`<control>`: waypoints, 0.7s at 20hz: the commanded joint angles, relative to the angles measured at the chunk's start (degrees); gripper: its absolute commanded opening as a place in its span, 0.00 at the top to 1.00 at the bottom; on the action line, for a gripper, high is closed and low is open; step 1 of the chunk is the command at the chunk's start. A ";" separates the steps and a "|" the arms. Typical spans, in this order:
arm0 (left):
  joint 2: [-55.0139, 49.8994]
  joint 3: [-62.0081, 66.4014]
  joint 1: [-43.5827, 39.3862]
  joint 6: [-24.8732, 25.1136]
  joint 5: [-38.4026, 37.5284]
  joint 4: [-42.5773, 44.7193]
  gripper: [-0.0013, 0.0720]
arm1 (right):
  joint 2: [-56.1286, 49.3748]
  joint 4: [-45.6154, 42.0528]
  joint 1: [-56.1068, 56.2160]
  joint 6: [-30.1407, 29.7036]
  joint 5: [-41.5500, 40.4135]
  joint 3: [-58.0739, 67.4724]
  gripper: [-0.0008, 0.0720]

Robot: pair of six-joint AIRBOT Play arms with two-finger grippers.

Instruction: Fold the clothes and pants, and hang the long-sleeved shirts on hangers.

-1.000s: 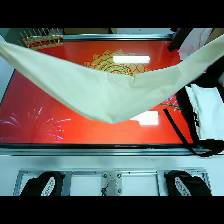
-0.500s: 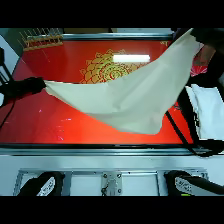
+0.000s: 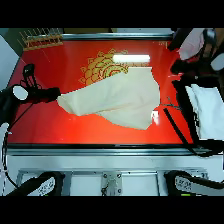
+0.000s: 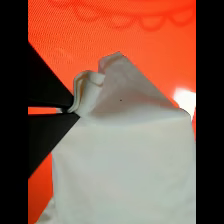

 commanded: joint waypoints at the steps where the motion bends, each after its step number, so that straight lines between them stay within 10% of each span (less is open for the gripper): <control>1: -0.72 -0.04 -0.09 -0.02 -0.63 0.00 0.97 | 6.91 2.84 -0.61 5.11 6.67 -22.40 0.09; 12: -0.72 -0.04 -0.09 -0.02 -0.57 0.02 0.97 | 7.23 26.27 14.88 1.53 -20.83 -46.38 0.10; 14: -0.72 -0.04 -0.07 -0.02 -0.57 0.11 0.97 | 6.91 26.47 17.05 0.83 -23.54 -46.29 0.48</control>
